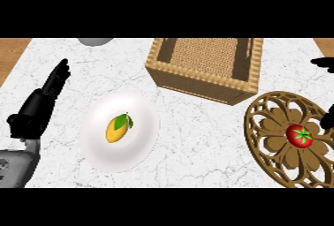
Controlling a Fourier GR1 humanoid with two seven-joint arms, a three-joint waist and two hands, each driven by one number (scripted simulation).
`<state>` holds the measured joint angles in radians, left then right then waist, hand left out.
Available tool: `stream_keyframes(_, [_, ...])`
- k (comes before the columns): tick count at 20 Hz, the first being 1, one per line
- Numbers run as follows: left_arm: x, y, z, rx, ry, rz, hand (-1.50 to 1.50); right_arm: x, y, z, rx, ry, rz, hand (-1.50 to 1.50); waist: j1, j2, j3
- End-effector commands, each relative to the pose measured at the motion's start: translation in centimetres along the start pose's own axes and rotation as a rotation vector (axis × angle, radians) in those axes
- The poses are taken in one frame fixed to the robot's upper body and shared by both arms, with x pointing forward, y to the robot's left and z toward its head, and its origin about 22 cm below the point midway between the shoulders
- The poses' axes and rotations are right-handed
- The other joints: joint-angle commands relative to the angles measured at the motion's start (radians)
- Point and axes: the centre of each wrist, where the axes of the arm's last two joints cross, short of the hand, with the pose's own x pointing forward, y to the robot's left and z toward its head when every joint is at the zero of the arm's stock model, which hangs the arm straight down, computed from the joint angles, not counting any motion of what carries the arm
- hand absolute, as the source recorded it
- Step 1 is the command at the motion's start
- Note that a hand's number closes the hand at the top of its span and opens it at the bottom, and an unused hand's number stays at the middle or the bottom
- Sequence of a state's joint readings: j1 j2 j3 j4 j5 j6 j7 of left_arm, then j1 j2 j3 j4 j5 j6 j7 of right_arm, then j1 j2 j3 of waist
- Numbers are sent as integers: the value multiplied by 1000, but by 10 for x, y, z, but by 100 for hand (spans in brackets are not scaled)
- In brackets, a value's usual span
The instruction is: Pick the tomato from the placemat and place it in the basket
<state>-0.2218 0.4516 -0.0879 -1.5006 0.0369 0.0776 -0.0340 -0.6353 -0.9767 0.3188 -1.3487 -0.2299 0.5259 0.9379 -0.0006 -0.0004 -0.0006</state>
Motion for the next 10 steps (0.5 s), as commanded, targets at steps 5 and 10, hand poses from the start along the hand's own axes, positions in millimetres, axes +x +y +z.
stream_keyframes(5, [10, -5, 16, 7, 10, 11, 0, -10, 42, -27, 98, 121, 70, -150, 8, -2, 1])
stream_keyframes(10, [-4, 4, 17, 5, 6, -2, 0, -34, 49, -27, 91, 130, 77, -150, -1, -2, 0])
